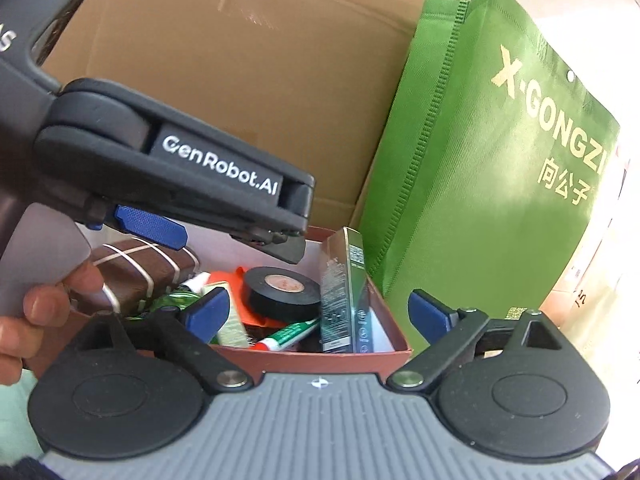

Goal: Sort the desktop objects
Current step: 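Withdraw both tools from the red-brown box back toward the pile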

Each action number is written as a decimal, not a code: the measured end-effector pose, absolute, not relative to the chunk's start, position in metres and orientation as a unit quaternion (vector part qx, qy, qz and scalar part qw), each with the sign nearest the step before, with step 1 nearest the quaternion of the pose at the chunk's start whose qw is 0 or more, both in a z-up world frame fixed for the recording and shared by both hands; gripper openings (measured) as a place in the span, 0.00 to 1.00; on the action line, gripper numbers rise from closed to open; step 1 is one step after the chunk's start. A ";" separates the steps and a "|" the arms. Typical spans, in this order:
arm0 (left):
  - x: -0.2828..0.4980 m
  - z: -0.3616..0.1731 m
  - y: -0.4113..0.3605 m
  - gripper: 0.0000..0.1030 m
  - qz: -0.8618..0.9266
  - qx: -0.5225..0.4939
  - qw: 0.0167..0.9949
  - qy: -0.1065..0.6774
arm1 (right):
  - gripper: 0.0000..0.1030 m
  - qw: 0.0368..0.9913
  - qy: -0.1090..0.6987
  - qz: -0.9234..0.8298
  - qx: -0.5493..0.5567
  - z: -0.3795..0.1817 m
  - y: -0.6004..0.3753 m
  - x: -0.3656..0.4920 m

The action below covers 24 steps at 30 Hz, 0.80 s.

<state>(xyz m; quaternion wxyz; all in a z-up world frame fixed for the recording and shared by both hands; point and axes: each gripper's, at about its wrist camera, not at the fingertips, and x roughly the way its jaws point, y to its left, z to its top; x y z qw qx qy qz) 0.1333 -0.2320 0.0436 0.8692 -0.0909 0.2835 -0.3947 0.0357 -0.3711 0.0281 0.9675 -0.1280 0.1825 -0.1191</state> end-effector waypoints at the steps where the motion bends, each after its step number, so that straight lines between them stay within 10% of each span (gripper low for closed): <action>1: 0.130 0.044 -0.230 0.92 -0.392 -0.089 0.871 0.282 | 0.91 0.968 0.182 -0.116 -0.126 0.029 -0.369 0.033; 24: 0.057 0.040 -0.145 0.92 -0.255 -0.069 0.920 0.288 | 0.98 0.981 0.176 -0.019 -0.077 0.025 -0.296 0.000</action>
